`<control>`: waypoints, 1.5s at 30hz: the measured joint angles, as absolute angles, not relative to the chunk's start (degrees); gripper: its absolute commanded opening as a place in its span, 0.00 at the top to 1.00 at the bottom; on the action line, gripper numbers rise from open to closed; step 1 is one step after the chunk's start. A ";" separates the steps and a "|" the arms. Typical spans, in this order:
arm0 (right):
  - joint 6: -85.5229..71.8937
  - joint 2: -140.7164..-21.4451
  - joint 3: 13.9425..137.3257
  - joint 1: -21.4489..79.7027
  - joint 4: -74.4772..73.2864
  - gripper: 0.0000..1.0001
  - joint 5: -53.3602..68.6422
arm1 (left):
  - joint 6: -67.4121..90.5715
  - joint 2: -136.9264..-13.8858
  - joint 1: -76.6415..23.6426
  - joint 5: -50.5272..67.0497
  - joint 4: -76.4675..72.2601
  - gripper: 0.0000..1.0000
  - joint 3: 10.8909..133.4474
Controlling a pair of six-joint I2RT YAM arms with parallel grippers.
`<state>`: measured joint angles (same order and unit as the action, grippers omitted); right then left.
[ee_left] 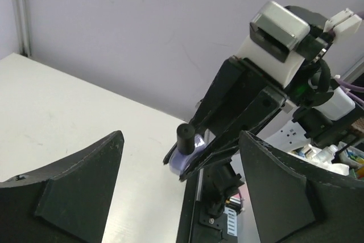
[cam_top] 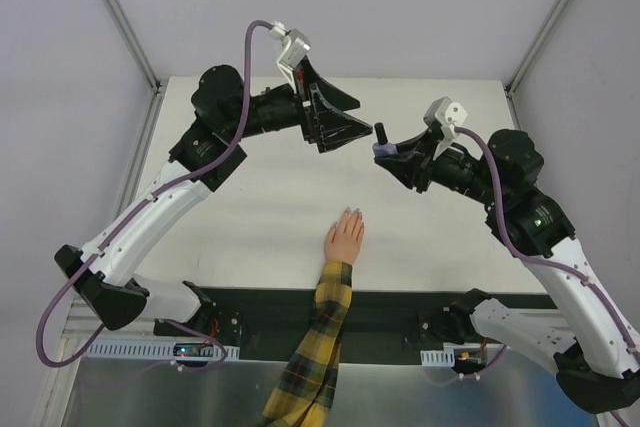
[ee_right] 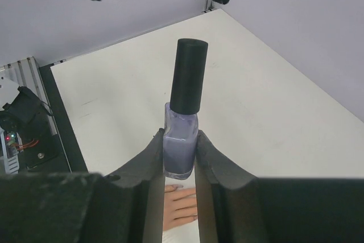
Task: Paint the nails
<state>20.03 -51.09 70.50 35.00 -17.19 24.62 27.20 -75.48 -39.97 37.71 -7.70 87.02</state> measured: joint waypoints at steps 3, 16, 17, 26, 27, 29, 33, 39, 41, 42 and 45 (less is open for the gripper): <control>20.12 -51.13 70.50 35.00 -17.37 0.99 24.14 | 27.29 -78.56 -40.86 40.07 -6.72 0.30 90.78; 20.18 -50.78 70.50 35.00 -17.39 0.99 23.38 | 24.86 -83.24 -44.31 42.98 0.34 0.68 94.76; 20.21 -50.78 70.50 35.00 -17.39 0.99 23.38 | 24.71 -83.24 -44.34 42.98 0.36 0.68 94.89; 20.18 -50.37 70.50 35.09 -17.30 1.00 23.51 | 24.12 -83.85 -44.56 42.94 1.43 0.85 96.42; 20.18 -50.19 70.50 35.09 -17.30 1.00 23.46 | 24.05 -84.09 -44.58 42.96 1.45 0.90 96.68; 20.14 -50.00 70.50 35.11 -17.45 0.99 23.35 | 23.86 -84.51 -44.66 43.03 1.72 1.00 97.21; 20.16 -49.98 70.50 35.11 -17.45 0.94 23.16 | 23.75 -84.68 -44.66 43.27 2.09 1.00 97.60; 20.16 -49.98 70.50 35.11 -17.45 0.79 22.96 | 23.55 -84.68 -44.66 43.86 2.31 1.00 97.73; 20.16 -49.93 70.50 35.11 -17.47 0.74 22.96 | 23.51 -84.68 -44.64 44.40 2.39 1.00 97.82; 20.16 -49.89 70.50 35.14 -17.47 0.74 22.96 | 23.49 -84.68 -44.64 44.56 2.44 1.00 97.91; 20.16 -49.82 70.50 35.35 -17.58 0.68 23.05 | 23.46 -84.68 -44.64 45.12 2.44 1.00 97.91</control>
